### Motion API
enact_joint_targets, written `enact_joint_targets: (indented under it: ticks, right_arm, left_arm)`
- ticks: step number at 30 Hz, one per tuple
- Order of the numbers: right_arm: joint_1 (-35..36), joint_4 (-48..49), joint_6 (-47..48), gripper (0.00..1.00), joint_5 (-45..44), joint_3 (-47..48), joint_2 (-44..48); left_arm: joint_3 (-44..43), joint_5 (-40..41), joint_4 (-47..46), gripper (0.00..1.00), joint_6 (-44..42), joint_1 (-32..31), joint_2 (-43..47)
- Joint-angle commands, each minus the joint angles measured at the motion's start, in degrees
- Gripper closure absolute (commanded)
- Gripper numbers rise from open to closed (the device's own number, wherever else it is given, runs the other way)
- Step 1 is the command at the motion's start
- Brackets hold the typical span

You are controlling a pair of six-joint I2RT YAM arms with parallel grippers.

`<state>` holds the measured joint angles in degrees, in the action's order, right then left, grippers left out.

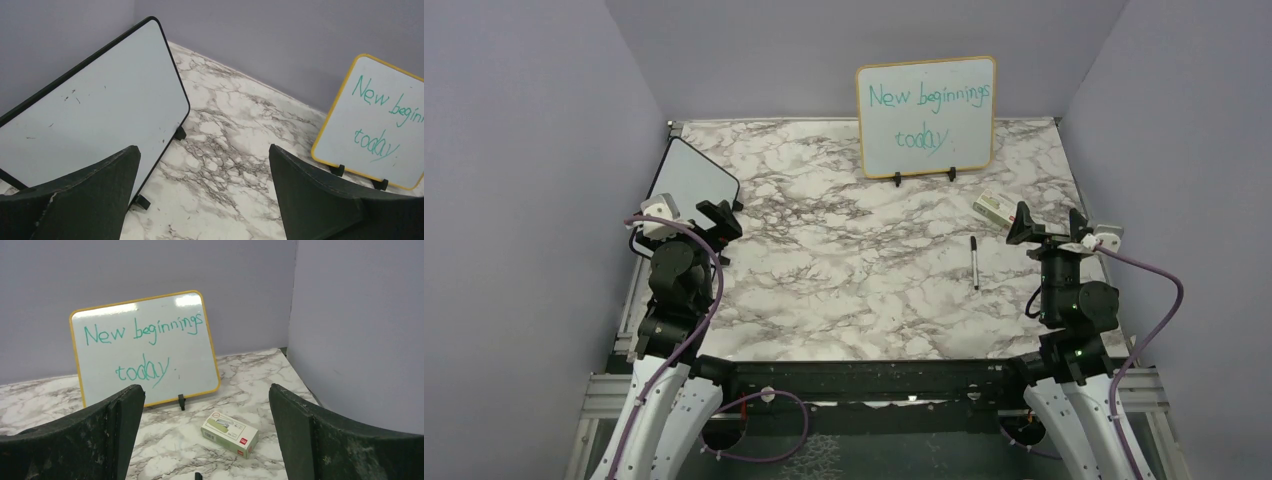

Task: Write a sentence on the whiteboard
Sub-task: Move the whiteboard to the center of the board.

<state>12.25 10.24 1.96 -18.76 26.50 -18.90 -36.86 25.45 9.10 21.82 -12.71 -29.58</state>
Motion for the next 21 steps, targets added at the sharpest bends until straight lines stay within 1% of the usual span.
enact_joint_targets:
  ticks: [1,8,13,16,18,21]
  right_arm:
    - [-0.3,1.3,-0.5,0.00,-1.1,-0.5,0.9]
    - [-0.3,1.4,-0.5,0.00,-1.5,-0.6,1.8]
    - [-0.2,1.4,-0.6,0.00,-1.5,-0.7,2.1]
    - [-0.1,1.4,-0.6,0.00,-1.5,-0.7,2.3]
    - [0.1,1.5,-0.6,0.00,-1.5,-0.7,2.5]
    - [0.2,1.5,-0.6,0.00,-1.5,-0.7,2.4]
  left_arm:
    - [-1.5,0.3,-0.5,0.01,0.3,0.4,-0.1]
    - [-1.8,2.5,1.0,0.01,-0.2,0.9,-1.3]
    - [-1.9,-0.4,0.3,0.01,-0.3,1.0,-3.5]
    - [-1.6,-1.5,0.3,0.01,2.0,1.1,-6.3]
    - [-1.7,-3.7,0.4,0.01,3.0,1.1,-8.2]
    - [-1.9,-2.9,1.7,0.01,7.6,1.1,-10.9]
